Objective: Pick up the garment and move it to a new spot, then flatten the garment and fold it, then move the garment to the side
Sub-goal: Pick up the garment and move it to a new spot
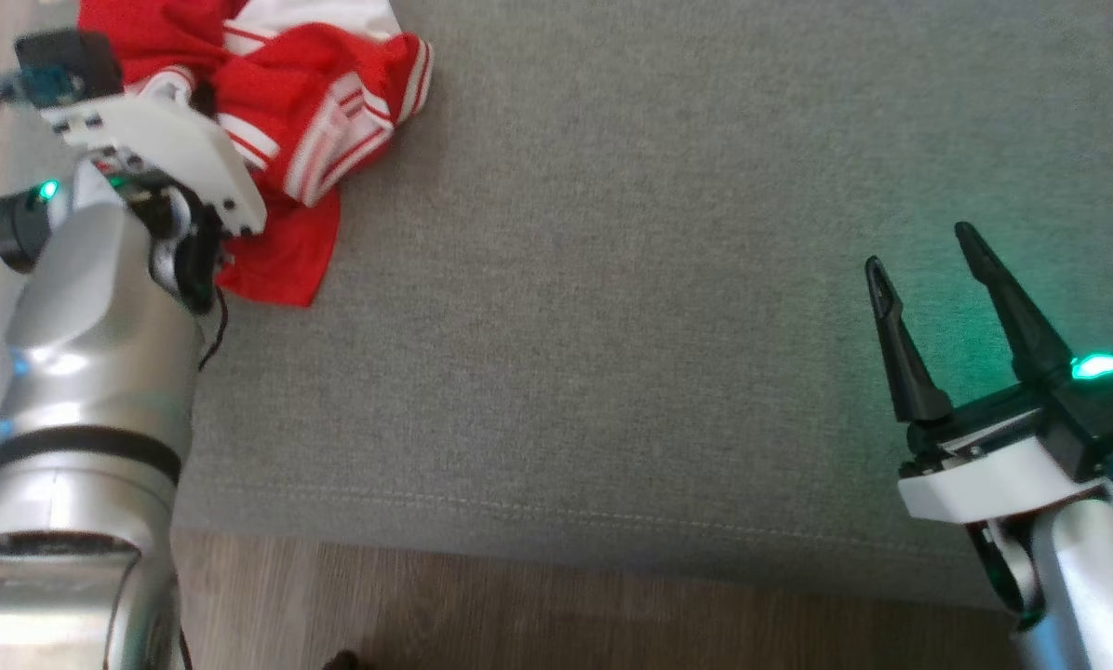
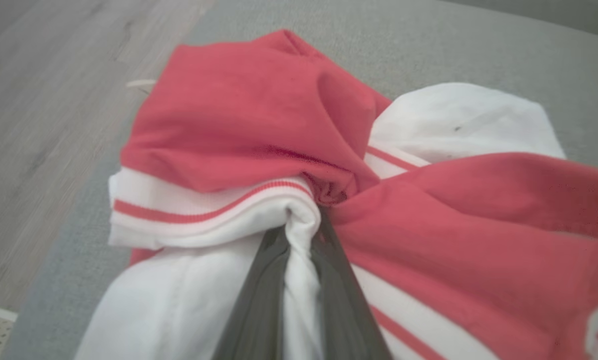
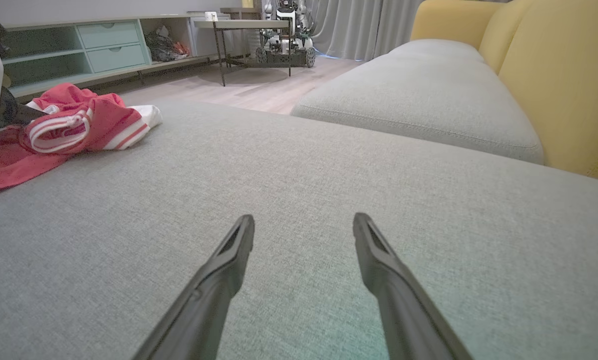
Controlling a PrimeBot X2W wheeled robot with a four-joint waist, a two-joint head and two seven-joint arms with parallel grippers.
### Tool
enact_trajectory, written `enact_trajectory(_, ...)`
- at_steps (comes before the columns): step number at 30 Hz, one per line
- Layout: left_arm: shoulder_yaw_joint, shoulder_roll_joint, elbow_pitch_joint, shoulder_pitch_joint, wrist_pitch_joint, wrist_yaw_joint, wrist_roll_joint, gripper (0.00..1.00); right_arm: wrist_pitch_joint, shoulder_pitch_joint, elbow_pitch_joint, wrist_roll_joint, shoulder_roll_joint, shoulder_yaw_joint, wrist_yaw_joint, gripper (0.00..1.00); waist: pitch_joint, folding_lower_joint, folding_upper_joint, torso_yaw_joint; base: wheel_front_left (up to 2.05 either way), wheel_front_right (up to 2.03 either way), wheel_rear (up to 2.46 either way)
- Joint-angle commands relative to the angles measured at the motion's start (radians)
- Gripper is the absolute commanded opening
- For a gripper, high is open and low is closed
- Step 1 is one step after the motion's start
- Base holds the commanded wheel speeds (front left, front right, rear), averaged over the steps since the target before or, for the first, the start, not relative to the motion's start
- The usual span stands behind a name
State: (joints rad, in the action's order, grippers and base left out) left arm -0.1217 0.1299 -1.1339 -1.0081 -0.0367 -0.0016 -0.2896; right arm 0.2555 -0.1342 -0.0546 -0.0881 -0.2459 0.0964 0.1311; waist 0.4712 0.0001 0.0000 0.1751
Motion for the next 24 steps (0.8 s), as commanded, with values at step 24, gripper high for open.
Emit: enact_trajectory(24, -0.168, -0.025, 0.442, 0.092, 0.163, -0.118, 0.026, 0.00, 0.006, 0.024, -0.020, -0.007, 0.140, 0.054, 0.000, 1.00, -0.256, -0.0001, 0.0000, -0.325, 0.00, 0.00, 0.00)
